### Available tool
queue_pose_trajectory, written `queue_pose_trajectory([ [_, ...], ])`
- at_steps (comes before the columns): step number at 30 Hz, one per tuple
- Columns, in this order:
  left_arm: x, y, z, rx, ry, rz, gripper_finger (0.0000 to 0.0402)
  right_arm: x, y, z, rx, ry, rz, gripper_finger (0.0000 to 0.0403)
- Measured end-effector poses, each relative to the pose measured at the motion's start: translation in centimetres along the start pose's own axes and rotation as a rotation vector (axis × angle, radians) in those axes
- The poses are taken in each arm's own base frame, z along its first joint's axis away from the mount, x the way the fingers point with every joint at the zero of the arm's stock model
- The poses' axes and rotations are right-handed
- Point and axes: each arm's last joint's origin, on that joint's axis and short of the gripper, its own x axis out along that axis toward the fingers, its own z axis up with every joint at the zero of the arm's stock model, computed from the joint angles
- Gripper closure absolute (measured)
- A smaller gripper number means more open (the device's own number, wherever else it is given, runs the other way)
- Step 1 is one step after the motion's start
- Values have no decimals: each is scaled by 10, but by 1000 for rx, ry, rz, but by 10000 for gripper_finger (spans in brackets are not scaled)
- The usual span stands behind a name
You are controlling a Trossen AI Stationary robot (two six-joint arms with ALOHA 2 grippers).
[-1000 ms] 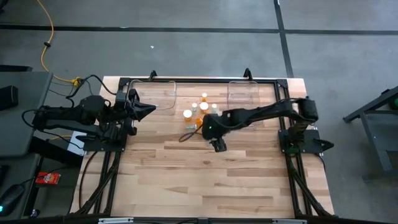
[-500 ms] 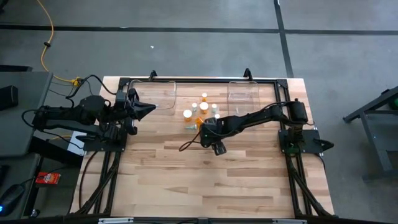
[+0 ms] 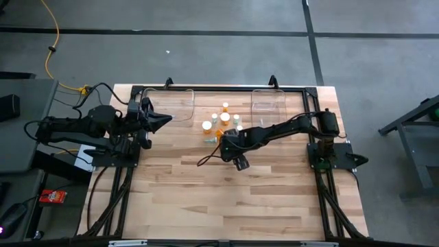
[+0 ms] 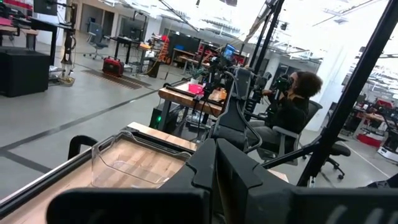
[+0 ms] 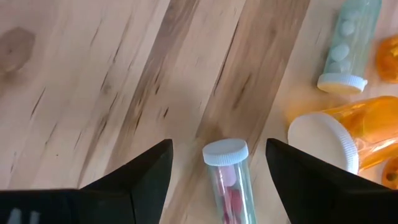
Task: Pick and place medicine bottles into bin by pill shape (circle, oval)
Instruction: Put the blue capsule bottle into the right transparent bin
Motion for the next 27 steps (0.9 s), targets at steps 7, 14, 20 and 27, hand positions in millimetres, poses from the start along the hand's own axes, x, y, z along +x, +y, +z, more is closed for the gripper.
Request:
queue_pose_trajectory([
  [7,4,0,-2,5,17,5,398,7,-1,-1,8,2,15,195],
  [14,7,-1,-4,6,27,7,398,19,1,-2,62,24,14,221],
  [20,7,-1,-4,6,28,7,398,19,1,-2,33,27,14,222],
  [27,7,-1,-4,7,28,7,398,16,2,-4,-46,38,18,222],
])
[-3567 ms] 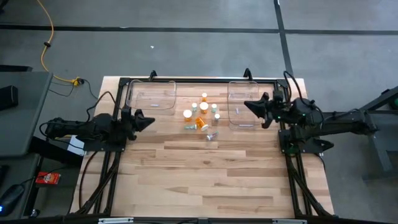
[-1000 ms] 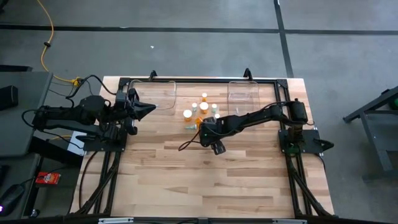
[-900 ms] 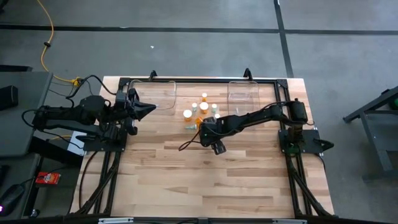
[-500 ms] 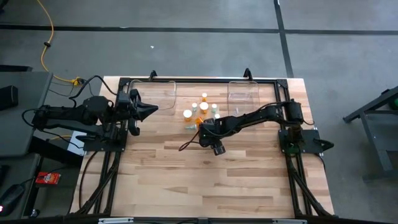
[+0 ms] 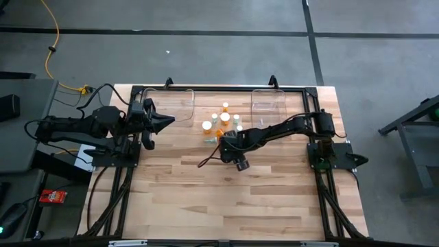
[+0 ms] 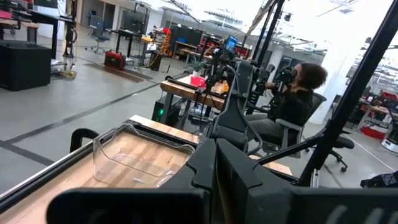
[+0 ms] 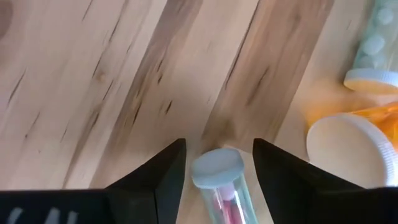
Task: Pick and place medicine bottles into bin by pill shape (circle, oval)
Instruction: Put the blue capsule bottle into the right transparent bin
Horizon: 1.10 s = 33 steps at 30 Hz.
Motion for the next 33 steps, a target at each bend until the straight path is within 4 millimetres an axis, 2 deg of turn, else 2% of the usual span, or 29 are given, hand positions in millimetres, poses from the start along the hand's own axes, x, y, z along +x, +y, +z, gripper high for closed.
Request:
queue_pose_trajectory([
  [5,0,0,0,0,0,0,398,-1,1,-3,-70,33,17,222],
  [15,0,0,0,0,-1,7,398,-1,2,-2,-75,15,32,225],
  [24,0,1,0,1,-6,25,398,-1,0,0,-72,-13,17,287],
  [30,0,1,0,1,-6,25,398,-2,0,0,-71,-12,17,296],
  [33,0,1,0,1,-6,25,398,-14,-4,5,-47,-10,16,297],
])
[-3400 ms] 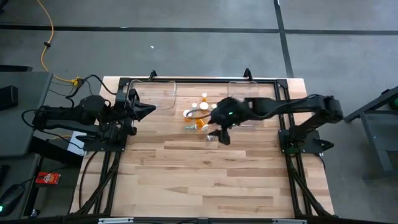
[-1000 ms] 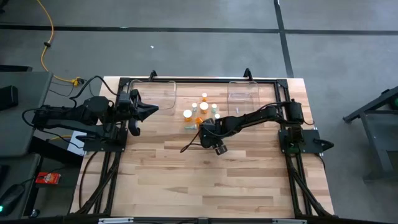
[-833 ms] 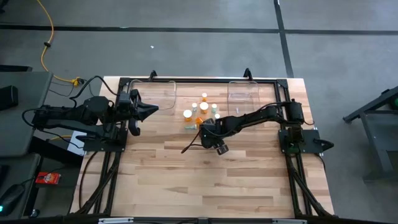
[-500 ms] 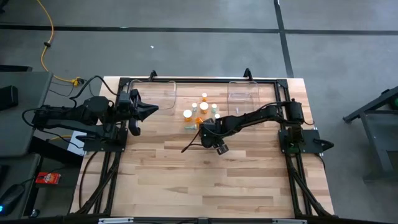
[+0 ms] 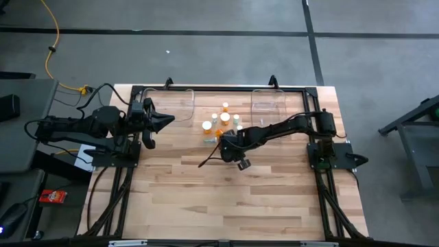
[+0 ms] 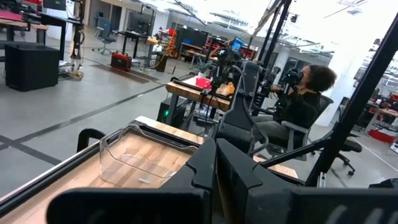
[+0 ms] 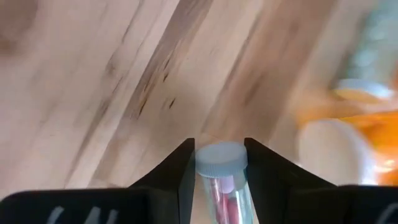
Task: Pick and place medicine bottles into bin by pill shape (circle, oval)
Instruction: Put the blue capsule bottle into the right transparent bin
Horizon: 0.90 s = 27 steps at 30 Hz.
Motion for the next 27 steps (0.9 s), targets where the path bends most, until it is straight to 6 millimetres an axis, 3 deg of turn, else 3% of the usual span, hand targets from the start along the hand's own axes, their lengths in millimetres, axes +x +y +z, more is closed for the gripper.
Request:
queue_pose_trajectory([
  [4,0,0,0,0,0,0,398,-44,-14,13,136,-78,-9,299],
  [7,0,0,0,5,1,4,398,-82,-23,8,279,-162,-26,299],
  [11,2,0,-3,43,26,10,398,-126,-23,-16,459,-291,-116,300],
  [15,8,-1,-7,92,55,9,398,-158,-9,-47,643,-478,-234,300],
  [21,24,-2,-17,138,113,24,398,-185,12,-81,842,-924,-320,300],
  [27,47,-9,-26,145,123,-48,399,-192,20,-93,863,-1263,-313,300],
])
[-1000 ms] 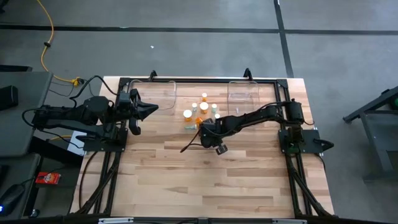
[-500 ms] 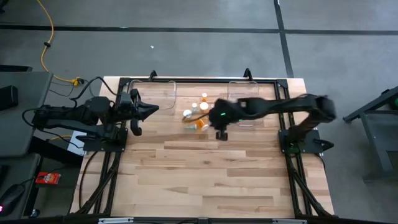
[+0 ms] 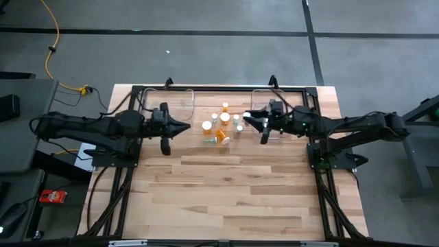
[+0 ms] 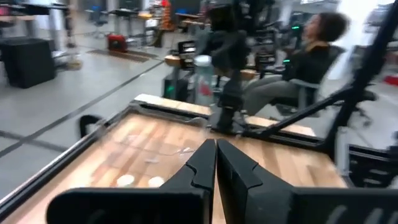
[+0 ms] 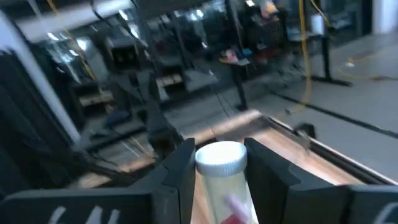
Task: Pick and place medicine bottles into bin by pill shape (circle, oval)
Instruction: Put the blue capsule bottle into the right transparent bin
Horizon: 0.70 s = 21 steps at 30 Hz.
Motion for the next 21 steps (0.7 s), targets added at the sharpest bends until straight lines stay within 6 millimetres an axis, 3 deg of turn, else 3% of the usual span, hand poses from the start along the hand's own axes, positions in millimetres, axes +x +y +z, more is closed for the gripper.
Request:
queue_pose_trajectory([
  [5,12,-5,1,3,-46,-89,399,-1,2,0,1,6,61,300],
  [15,11,-4,2,-24,-50,-66,399,0,2,1,0,11,44,300],
  [18,10,-4,3,-25,-53,-66,399,1,1,12,-16,51,-100,300],
  [21,10,-4,2,-24,-51,-63,399,4,-9,26,-14,191,-379,300],
])
